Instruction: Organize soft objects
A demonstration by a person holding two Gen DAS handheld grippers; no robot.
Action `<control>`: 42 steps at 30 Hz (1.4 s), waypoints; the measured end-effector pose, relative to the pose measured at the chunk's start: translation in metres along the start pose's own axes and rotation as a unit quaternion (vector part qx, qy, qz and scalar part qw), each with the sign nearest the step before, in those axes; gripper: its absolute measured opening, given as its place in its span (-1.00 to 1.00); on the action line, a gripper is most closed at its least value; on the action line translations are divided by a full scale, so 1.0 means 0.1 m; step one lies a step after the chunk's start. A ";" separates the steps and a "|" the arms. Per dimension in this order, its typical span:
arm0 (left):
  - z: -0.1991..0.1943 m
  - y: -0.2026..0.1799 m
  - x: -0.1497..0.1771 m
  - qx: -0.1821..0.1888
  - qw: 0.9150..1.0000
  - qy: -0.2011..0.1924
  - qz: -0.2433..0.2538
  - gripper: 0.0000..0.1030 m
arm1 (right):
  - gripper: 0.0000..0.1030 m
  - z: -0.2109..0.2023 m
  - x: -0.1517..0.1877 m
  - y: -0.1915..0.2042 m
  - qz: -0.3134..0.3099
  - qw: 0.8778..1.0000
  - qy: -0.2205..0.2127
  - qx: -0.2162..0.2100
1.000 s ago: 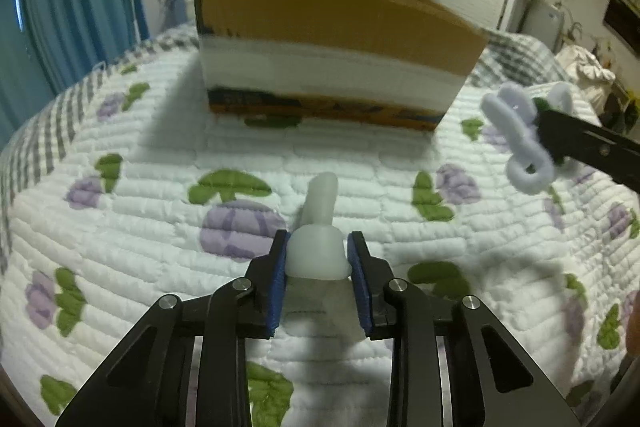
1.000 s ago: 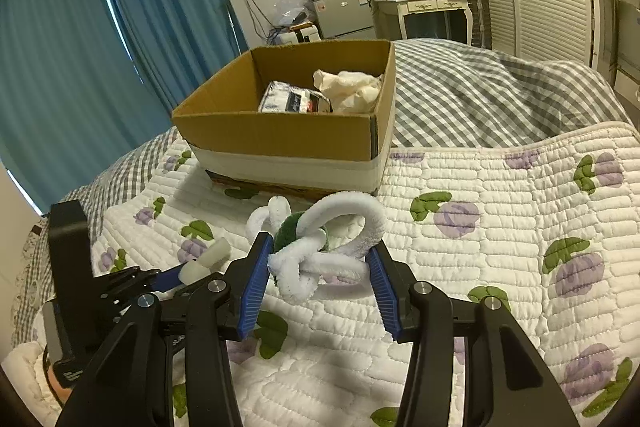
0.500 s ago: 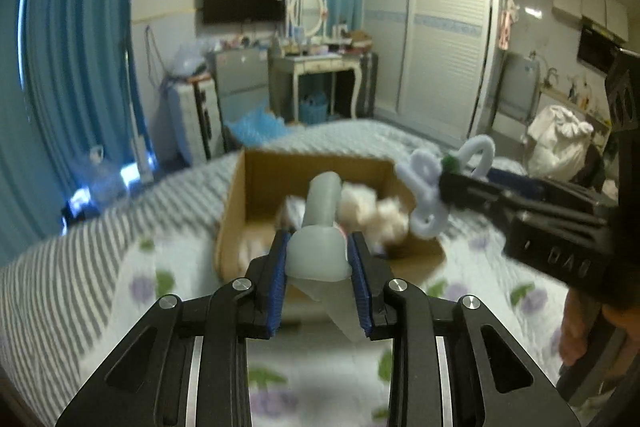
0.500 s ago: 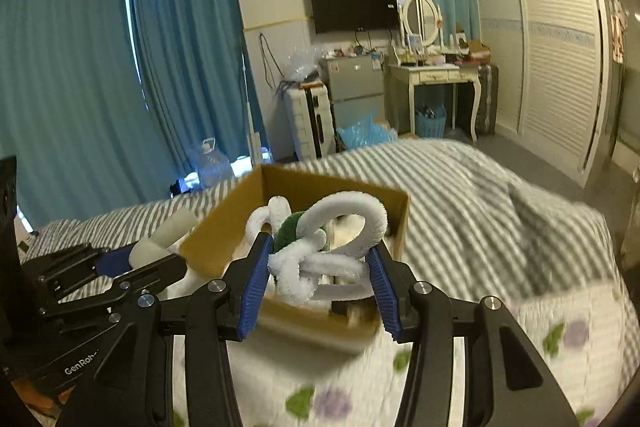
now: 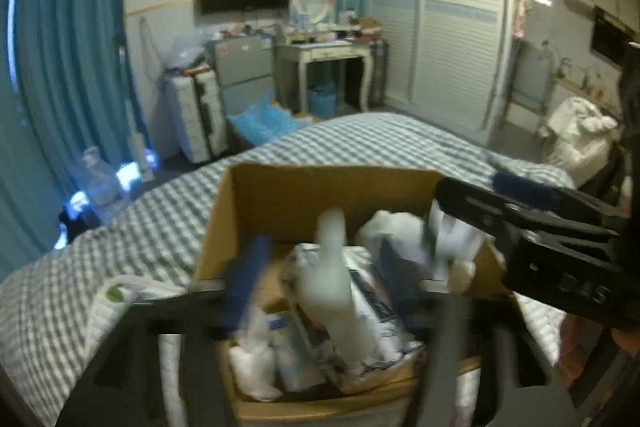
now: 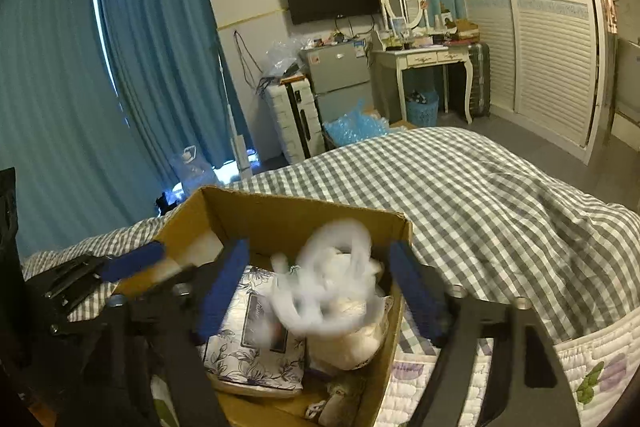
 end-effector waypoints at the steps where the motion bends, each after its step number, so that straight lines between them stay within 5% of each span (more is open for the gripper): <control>1: -0.05 0.00 -0.02 -0.011 1.000 -0.011 0.004 0.36 | 0.48 -0.01 -0.01 0.00 -0.001 1.000 -0.001 0.002; 8: -0.78 0.00 -0.31 -0.019 0.998 -0.057 0.001 0.36 | 0.48 -0.67 -0.31 0.08 -0.007 0.999 -0.035 0.021; 15: -2.05 -0.13 -0.71 -0.015 0.988 -0.151 0.006 0.37 | 0.63 -2.09 -0.70 0.36 -0.038 0.990 -0.115 0.069; 20: -2.86 -0.26 -0.69 -0.011 0.978 -0.208 0.016 0.54 | 1.00 -2.87 -0.63 0.50 -0.042 0.984 -0.149 0.086; 24: -3.16 -0.28 -0.51 -0.011 0.973 -0.231 0.025 0.54 | 1.00 -3.24 -0.42 0.56 -0.037 0.983 -0.164 0.079; 32: -2.89 -0.16 0.06 -0.053 0.973 -0.220 0.034 0.55 | 1.00 -3.19 0.13 0.64 -0.030 0.984 -0.168 0.053; 42: -1.93 0.02 0.71 -0.080 0.984 -0.159 0.028 0.54 | 1.00 -2.18 0.94 0.48 -0.008 0.989 -0.129 0.074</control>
Point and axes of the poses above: each gripper's, at about its wrist camera, not at the fingertips, and z roughly the way its jaws point, y to its left, x to its underside, the point moved 4 cm from there along z, roughly the way its jaws point, and after that the axes turned 4 degrees about x, right-handed, at the moved point
